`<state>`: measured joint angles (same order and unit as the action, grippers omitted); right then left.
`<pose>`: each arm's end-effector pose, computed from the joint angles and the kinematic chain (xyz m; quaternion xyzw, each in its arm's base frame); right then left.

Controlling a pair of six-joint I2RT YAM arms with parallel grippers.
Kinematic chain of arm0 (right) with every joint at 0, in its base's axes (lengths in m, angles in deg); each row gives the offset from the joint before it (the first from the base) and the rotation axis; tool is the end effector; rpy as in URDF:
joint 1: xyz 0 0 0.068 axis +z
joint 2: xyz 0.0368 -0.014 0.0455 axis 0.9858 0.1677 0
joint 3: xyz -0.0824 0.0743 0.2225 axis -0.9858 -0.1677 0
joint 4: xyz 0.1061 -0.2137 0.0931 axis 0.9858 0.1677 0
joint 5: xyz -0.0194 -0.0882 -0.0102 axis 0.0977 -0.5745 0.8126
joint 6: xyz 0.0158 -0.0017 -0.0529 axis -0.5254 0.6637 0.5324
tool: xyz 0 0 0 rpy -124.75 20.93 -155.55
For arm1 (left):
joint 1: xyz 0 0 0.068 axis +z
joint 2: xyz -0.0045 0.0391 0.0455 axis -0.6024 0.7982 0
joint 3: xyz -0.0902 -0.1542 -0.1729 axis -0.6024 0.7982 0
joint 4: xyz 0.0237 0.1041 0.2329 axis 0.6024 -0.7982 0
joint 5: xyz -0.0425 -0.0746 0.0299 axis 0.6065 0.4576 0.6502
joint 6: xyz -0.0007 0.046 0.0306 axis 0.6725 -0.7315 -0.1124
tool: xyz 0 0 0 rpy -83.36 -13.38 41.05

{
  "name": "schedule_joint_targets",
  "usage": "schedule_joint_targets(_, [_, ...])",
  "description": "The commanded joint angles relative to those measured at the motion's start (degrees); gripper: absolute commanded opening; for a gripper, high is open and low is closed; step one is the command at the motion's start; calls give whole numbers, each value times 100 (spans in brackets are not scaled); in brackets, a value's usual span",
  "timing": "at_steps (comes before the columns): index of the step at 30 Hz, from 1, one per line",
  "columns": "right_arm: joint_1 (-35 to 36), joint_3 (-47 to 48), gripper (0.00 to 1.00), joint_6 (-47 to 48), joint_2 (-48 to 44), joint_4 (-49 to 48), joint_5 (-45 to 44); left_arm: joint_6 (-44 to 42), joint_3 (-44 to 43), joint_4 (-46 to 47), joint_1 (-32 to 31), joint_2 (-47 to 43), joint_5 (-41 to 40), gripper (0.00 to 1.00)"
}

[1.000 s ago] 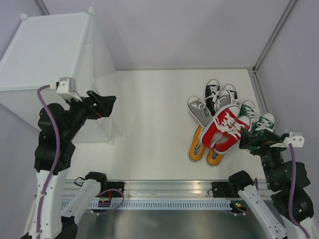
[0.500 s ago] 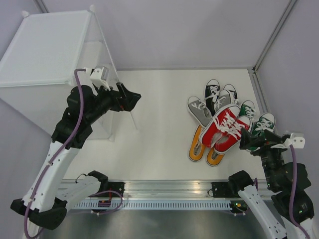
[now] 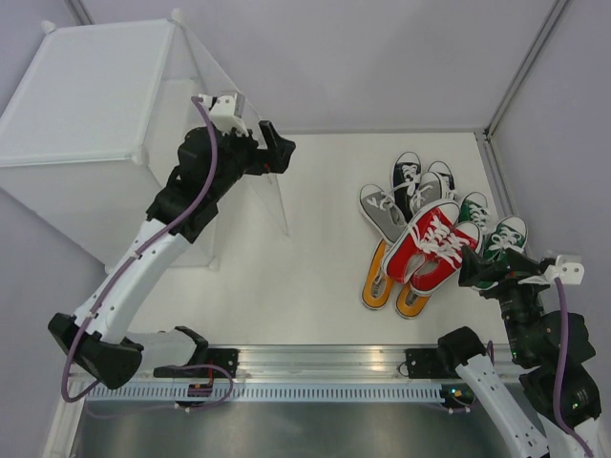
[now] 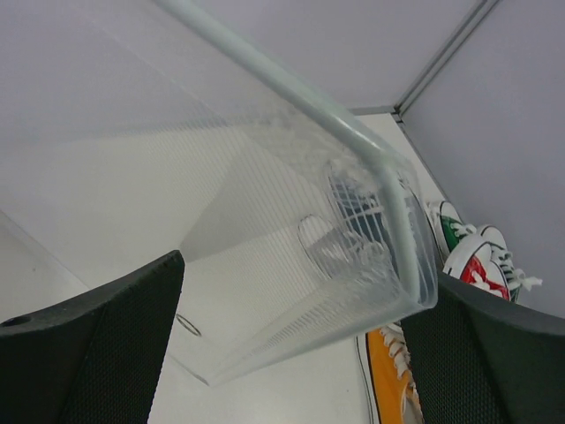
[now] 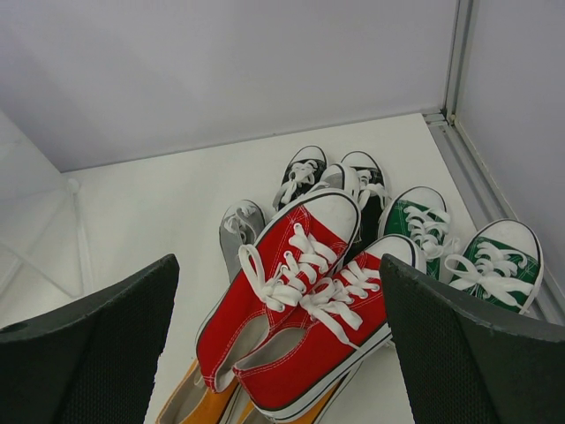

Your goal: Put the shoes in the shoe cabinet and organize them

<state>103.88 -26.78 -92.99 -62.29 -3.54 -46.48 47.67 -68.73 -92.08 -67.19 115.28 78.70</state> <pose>0.0267 -0.0040 0.3548 0.0717 0.6837 0.0886 0.7208 0.2341 -0.1338 0.4216 0.0491 0.7535 -0.2625 0.6008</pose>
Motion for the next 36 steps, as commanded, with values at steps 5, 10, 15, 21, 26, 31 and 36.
schedule_joint_targets(5, [47, -56, 98, 105, -64, -180, -2, -638, -987, 1189, -61, 1182, -617, 100])
schedule_joint_targets(10, [47, -65, 98, 105, 24, -180, 7, -911, -1857, 1470, -61, 2062, -741, 100])
schedule_joint_targets(15, [47, -74, 98, 105, 94, -197, -2, -1210, -2489, 1934, -61, 2870, -653, 100])
schedule_joint_targets(21, [38, -56, 98, 122, 191, -171, -2, -973, -2456, 2077, -61, 2794, 128, 100])
schedule_joint_targets(26, [47, -65, 98, 149, 191, -189, -2, -788, -2070, 2068, -70, 2215, 1235, 100])
schedule_joint_targets(31, [47, -65, 98, 149, 156, -189, 7, -761, -1411, 2015, -87, 1564, 1449, 100])
schedule_joint_targets(36, [38, -65, 98, 131, 112, -180, -11, -928, -690, 1936, -87, 1062, 483, 86])
